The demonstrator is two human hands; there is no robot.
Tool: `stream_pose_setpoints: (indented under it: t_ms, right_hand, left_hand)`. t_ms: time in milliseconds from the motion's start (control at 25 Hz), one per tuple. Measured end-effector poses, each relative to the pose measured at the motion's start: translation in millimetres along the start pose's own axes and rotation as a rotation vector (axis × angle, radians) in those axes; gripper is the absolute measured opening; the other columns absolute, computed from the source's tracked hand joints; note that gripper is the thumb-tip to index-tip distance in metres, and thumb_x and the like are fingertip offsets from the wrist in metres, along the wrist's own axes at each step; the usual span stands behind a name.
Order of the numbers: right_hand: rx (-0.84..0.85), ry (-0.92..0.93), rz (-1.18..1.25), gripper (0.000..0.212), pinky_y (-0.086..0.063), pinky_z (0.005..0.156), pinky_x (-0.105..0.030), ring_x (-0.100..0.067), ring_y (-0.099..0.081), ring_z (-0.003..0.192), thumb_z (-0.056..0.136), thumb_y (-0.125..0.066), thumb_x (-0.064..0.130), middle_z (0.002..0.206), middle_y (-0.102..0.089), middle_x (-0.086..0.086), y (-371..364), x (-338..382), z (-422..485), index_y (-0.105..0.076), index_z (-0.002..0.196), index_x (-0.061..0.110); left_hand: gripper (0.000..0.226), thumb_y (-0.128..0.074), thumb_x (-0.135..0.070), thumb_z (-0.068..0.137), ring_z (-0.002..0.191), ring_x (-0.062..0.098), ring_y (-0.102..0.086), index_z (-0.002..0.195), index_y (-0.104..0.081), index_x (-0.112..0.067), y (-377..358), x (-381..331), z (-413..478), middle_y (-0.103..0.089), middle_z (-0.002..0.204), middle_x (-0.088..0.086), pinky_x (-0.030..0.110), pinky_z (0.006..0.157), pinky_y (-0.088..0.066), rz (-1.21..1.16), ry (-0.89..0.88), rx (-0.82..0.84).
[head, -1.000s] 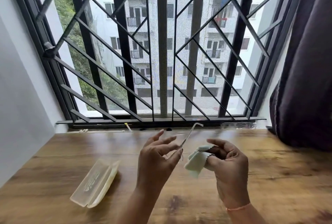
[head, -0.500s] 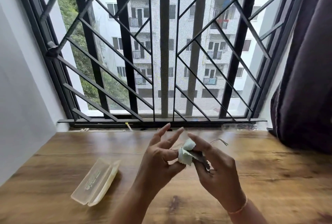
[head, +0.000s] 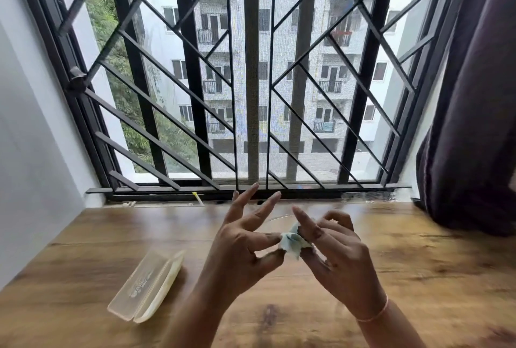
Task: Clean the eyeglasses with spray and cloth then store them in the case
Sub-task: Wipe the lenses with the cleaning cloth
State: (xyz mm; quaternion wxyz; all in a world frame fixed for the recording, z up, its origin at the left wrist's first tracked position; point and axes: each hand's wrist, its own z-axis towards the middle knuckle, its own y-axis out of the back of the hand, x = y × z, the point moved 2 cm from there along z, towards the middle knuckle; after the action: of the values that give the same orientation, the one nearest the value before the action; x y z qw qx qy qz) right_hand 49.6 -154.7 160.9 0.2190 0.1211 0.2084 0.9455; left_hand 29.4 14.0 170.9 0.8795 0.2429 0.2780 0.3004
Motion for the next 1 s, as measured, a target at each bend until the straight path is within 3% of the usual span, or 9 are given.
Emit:
stream_pose_setpoints:
  t_ms: [160, 280, 360, 480, 560, 640, 800, 920, 1000]
  right_hand:
    - [-0.032, -0.042, -0.035, 0.052, -0.041, 0.087, -0.023, -0.009, -0.060, 0.070, 0.075, -0.072, 0.004, 0.071, -0.069, 0.003, 4.2, -9.8, -2.2, -0.052, 0.122, -0.003]
    - [-0.089, -0.100, -0.054, 0.054, -0.043, 0.085, -0.022, -0.005, -0.054, 0.068, 0.068, -0.074, 0.002, 0.075, -0.071, 0.003, 12.9, -21.6, -4.3, -0.054, 0.116, -0.007]
    - [-0.132, -0.110, -0.051, 0.043, -0.044, 0.085, -0.023, -0.006, -0.056, 0.069, 0.072, -0.073, 0.009, 0.093, -0.068, 0.014, 17.6, -25.8, -6.0, -0.061, 0.109, -0.010]
    - [-0.186, -0.155, 0.009, 0.043, -0.047, 0.083, -0.027, -0.011, -0.060, 0.067, 0.077, -0.067, 0.022, 0.112, -0.050, 0.037, 24.9, -28.4, -8.0, -0.066, 0.100, -0.014]
    - [-0.202, -0.187, 0.039, 0.047, -0.047, 0.084, -0.024, -0.010, -0.060, 0.069, 0.076, -0.066, 0.025, 0.109, -0.054, 0.034, 27.7, -29.3, -9.6, -0.065, 0.103, -0.013]
    - [-0.222, -0.231, 0.053, 0.047, -0.049, 0.081, -0.022, -0.004, -0.060, 0.077, 0.075, -0.068, 0.025, 0.107, -0.059, 0.027, 27.7, -29.5, -11.5, -0.064, 0.107, -0.009]
    - [-0.237, -0.270, 0.110, 0.044, -0.054, 0.076, -0.026, 0.016, -0.055, 0.092, 0.074, -0.072, 0.021, 0.108, -0.051, 0.050, 21.8, -30.9, -13.0, -0.065, 0.107, -0.007]
    - [-0.204, -0.214, 0.134, 0.035, -0.053, 0.080, -0.026, 0.006, -0.060, 0.087, 0.077, -0.070, 0.014, 0.110, -0.055, 0.042, 10.2, -24.0, -9.5, -0.066, 0.102, -0.010]
    - [-0.156, -0.155, 0.105, 0.039, -0.050, 0.086, -0.023, -0.006, -0.061, 0.077, 0.076, -0.071, 0.007, 0.096, -0.067, 0.021, -1.3, -14.4, -6.4, -0.061, 0.111, -0.007]
  left_hand:
    - [0.011, -0.069, -0.029, 0.073, 0.138, 0.029, -0.028, 0.080, -0.076, -0.026, 2.1, 4.7, -1.3, -0.053, 0.133, 0.000, 0.026, 0.111, -0.024, 0.012, -0.016, -0.026]
    - [0.015, -0.068, -0.033, 0.074, 0.138, 0.028, -0.028, 0.082, -0.077, -0.024, 7.5, 9.5, -4.8, -0.053, 0.133, 0.001, 0.043, 0.107, -0.033, -0.006, 0.017, -0.035]
    - [0.015, -0.070, -0.033, 0.073, 0.137, 0.029, -0.031, 0.083, -0.077, -0.024, 12.5, 12.1, -5.5, -0.054, 0.131, 0.001, 0.053, 0.102, -0.037, 0.000, 0.040, -0.058]
    - [0.015, -0.075, -0.027, 0.068, 0.135, 0.029, -0.034, 0.083, -0.077, -0.025, 19.1, 15.7, -6.5, -0.054, 0.130, -0.001, 0.057, 0.100, -0.039, 0.025, 0.079, -0.112]
    - [0.016, -0.076, -0.026, 0.066, 0.134, 0.029, -0.035, 0.082, -0.077, -0.025, 21.1, 16.5, -8.1, -0.054, 0.130, -0.003, 0.055, 0.100, -0.039, 0.022, 0.112, -0.132]
    - [0.014, -0.076, -0.025, 0.065, 0.133, 0.027, -0.037, 0.079, -0.077, -0.025, 20.6, 16.2, -9.3, -0.055, 0.128, -0.005, 0.055, 0.100, -0.039, 0.026, 0.144, -0.159]
    - [0.011, -0.075, -0.024, 0.064, 0.129, 0.030, -0.041, 0.075, -0.076, -0.023, 19.7, 14.9, -9.1, -0.056, 0.124, -0.004, 0.059, 0.097, -0.040, 0.046, 0.165, -0.194]
    - [0.010, -0.075, -0.024, 0.067, 0.129, 0.032, -0.041, 0.076, -0.077, -0.022, 17.3, 12.6, -6.4, -0.057, 0.124, -0.002, 0.061, 0.096, -0.040, 0.065, 0.116, -0.155]
    - [0.008, -0.075, -0.023, 0.068, 0.130, 0.033, -0.040, 0.075, -0.077, -0.022, 12.4, 8.7, -4.4, -0.057, 0.125, 0.000, 0.063, 0.095, -0.038, 0.097, 0.055, -0.122]
